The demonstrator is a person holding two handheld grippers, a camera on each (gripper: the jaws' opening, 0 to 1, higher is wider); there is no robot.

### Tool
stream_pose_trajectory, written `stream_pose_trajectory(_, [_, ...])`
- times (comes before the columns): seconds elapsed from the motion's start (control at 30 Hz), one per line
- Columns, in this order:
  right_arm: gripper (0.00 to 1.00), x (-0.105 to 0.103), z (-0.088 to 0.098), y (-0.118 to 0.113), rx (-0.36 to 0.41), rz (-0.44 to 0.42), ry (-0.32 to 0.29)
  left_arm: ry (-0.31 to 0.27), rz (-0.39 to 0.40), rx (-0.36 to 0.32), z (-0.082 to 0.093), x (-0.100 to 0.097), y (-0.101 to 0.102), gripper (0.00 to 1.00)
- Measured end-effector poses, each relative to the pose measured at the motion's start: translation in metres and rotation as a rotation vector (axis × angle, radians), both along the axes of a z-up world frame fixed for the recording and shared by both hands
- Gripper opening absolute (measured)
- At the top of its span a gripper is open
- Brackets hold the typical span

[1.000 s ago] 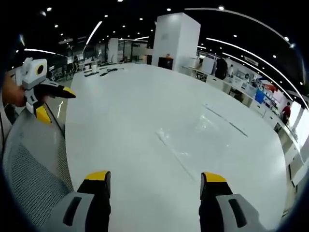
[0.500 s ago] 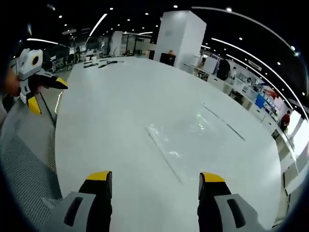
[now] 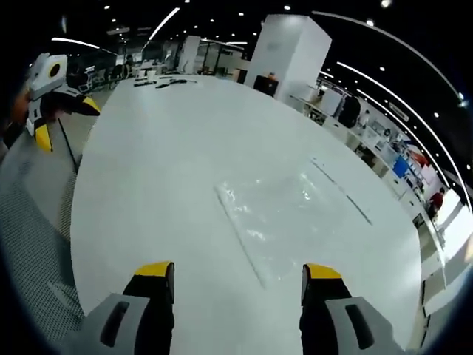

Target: Arrange the food packaging bags into a neat stack by flattening each bag and aligning their edges.

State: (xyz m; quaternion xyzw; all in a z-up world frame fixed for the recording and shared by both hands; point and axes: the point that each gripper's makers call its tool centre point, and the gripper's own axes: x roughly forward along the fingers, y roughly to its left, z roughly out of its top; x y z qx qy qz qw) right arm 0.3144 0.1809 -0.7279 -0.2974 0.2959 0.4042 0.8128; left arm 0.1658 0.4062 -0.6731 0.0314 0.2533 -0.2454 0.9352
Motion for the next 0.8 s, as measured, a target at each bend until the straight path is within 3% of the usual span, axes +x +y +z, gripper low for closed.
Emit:
stream_pose_trajectory(0.33, [0.67,0.008,-0.004,-0.005,-0.04,0.016,-0.018,0.007,-0.004,0.018,-0.002,-0.001,0.0,0.7])
stream_pose_trajectory(0.6, [0.54,0.017,-0.01,-0.011,-0.123,0.06,-0.032,0.005,-0.001,0.025,-0.004,0.0,0.002,0.7])
stream_pose_trajectory(0.8, [0.5,0.022,-0.012,-0.013,-0.152,0.084,-0.042,0.008,0.001,0.027,-0.004,0.0,0.002,0.7])
